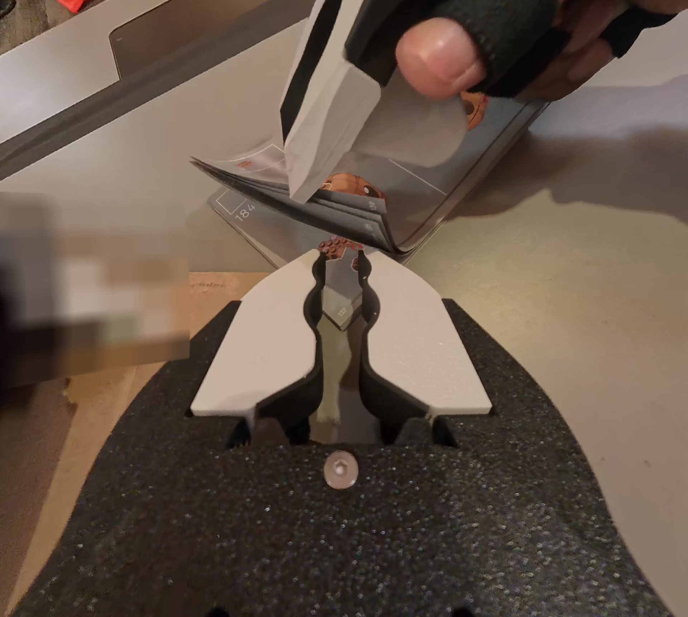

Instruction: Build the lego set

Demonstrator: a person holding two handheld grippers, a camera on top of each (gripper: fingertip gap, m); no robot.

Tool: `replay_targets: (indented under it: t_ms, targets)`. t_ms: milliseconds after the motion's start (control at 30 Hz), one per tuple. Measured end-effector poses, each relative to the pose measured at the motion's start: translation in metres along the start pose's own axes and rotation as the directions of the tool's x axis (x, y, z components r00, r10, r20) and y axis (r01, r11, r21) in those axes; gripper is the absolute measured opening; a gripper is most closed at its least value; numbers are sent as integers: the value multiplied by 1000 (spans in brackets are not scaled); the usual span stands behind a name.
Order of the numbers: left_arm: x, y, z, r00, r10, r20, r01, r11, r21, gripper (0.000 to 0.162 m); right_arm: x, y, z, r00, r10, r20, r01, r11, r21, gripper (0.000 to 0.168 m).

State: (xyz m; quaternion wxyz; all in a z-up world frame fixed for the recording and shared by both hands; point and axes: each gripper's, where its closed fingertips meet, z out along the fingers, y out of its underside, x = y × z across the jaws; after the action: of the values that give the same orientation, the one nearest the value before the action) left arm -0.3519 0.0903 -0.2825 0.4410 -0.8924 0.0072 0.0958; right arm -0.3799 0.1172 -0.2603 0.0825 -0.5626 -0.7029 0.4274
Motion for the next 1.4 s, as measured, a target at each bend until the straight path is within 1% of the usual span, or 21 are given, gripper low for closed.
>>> replay_targets:
  t_ms: [267, 367, 467, 567, 700, 800, 867, 1000, 1233, 1400]
  targets:
    - [-5, 2, -13, 999, -34, -29, 35, 999, 7, 15, 0, 1, 2, 1000, 2, 3, -2, 1000, -3, 46]
    - [-12, -4, -22, 998, -60, -14, 60, 997, 48, 16, 1, 2, 3, 1000, 3, 4, -3, 1000, -5, 46]
    - [-18, -14, -28, 992, -124, -27, 126, 985, 121, 16, 1, 2, 4, 1000, 3, 5, -3, 1000, -7, 46]
    - [-17, -22, -28, 981, -182, -60, 190, 965, 179, 16, 0, 2, 4, 1000, 2, 6, -1, 1000, -9, 45]
    - [-18, -20, -21, 972, -227, -59, 234, 957, 169, 17, 0, 3, 6, 1000, 3, 8, -3, 1000, -9, 45]
    - [-13, -22, -18, 968, -238, -84, 250, 952, 176, 18, -1, 4, 7, 1000, 3, 10, -2, 1000, -11, 45]
    - [-10, -24, -16, 966, -237, -100, 252, 952, 176, 18, -1, 5, 8, 1000, 2, 11, -1, 1000, -13, 45]
    - [-12, -16, -12, 974, -219, -60, 225, 966, 129, 18, -1, 5, 10, 1000, 4, 10, -4, 1000, -15, 45]
    - [-13, -12, -11, 973, -225, -54, 230, 968, 103, 17, 0, 6, 12, 1000, 3, 10, -3, 1000, -21, 45]
    - [-14, -10, -9, 990, -140, 20, 138, 987, 81, 17, 1, 8, 9, 1000, 8, -4, -8, 1000, -25, 45]
